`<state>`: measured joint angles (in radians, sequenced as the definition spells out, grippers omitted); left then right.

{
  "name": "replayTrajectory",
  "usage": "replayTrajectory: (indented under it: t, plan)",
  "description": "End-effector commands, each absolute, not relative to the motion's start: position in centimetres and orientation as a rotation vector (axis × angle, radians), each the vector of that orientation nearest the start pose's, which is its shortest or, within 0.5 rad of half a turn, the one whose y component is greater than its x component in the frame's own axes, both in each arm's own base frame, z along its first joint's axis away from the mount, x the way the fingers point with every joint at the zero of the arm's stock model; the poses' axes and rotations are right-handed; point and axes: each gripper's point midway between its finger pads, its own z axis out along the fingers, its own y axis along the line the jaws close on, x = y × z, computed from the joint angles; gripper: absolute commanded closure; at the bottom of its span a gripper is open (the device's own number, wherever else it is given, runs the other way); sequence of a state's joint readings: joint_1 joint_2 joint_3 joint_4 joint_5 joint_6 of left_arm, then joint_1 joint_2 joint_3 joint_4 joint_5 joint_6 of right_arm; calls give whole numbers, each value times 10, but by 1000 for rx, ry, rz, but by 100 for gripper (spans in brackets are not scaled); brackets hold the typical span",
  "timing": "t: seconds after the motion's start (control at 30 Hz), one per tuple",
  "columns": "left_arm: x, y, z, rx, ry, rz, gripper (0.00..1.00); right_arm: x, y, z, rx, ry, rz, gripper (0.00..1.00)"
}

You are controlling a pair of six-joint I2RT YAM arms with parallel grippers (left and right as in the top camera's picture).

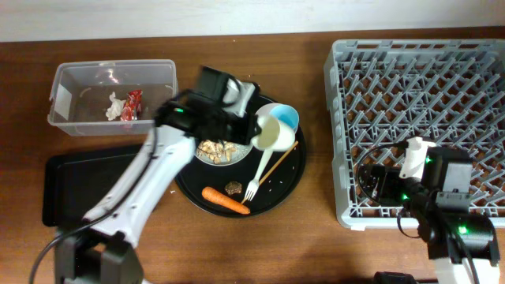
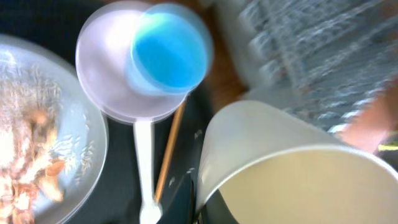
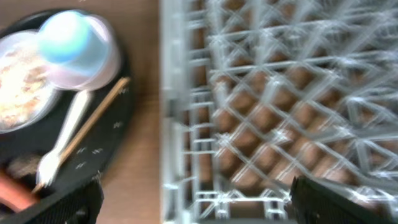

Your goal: Sort waste into correct bins and load items into the dishwasher rack

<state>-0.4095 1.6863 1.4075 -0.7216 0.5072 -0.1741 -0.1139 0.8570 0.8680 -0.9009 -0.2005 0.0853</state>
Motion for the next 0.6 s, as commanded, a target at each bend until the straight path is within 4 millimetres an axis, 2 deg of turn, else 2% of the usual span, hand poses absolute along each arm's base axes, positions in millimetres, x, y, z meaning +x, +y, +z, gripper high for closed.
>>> replayTrajectory:
  t: [0.0,0.03,0.07,0.17,0.4,0.53,0.57]
  plan:
    - [329,-272,245,698,2261,-1541,100,249,89,212,-355,2281,825,1]
    - [322,-277,241,705,2281,-1599,100,240,120,234,-569,2085,1095,2]
    - [313,-285,241,734,2271,-1685,100,236,132,249,-659,1942,1246,1]
    - [294,-303,242,807,2251,-1803,100,241,139,270,-723,1733,1450,1]
    - [274,-318,251,889,2205,-1894,100,246,139,274,-764,1692,1413,0]
    - [275,-321,253,889,2196,-1896,100,246,139,274,-763,1692,1413,12]
    - [276,-321,253,891,2193,-1895,100,246,139,274,-763,1692,1413,19]
